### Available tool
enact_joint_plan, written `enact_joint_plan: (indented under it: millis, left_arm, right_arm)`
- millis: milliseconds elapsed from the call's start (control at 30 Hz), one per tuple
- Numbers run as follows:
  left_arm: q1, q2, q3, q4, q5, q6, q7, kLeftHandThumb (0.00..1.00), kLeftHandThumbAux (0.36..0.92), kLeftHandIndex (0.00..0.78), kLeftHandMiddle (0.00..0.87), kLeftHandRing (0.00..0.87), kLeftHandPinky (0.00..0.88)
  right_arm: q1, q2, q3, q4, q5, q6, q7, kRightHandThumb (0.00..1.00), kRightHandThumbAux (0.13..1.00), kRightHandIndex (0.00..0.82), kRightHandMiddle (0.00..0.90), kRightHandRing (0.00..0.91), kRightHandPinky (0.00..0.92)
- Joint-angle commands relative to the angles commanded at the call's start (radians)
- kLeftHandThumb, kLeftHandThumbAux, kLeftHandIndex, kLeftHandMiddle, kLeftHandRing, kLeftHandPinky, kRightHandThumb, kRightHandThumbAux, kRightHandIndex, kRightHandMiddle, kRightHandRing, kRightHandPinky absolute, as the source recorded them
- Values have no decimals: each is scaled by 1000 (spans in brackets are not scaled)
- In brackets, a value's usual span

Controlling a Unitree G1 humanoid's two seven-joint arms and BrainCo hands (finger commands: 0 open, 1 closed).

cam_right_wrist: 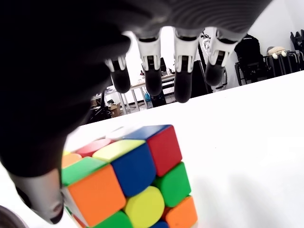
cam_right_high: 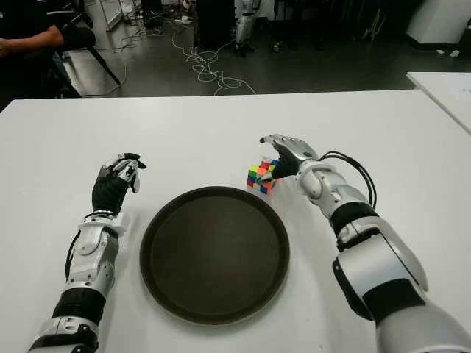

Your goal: Pick up the Rubik's Cube and put it in the plate

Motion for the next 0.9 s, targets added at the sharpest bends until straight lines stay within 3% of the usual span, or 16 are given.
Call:
enact_joint_plan:
  millis: [900]
  left_arm:
    - [0, 4, 0, -2, 3, 1, 4, 857, 660, 422, 538, 797, 810]
  right_arm:
    - [6, 21, 37, 0, -17, -8, 43, 0, 712, 172, 165, 166, 157]
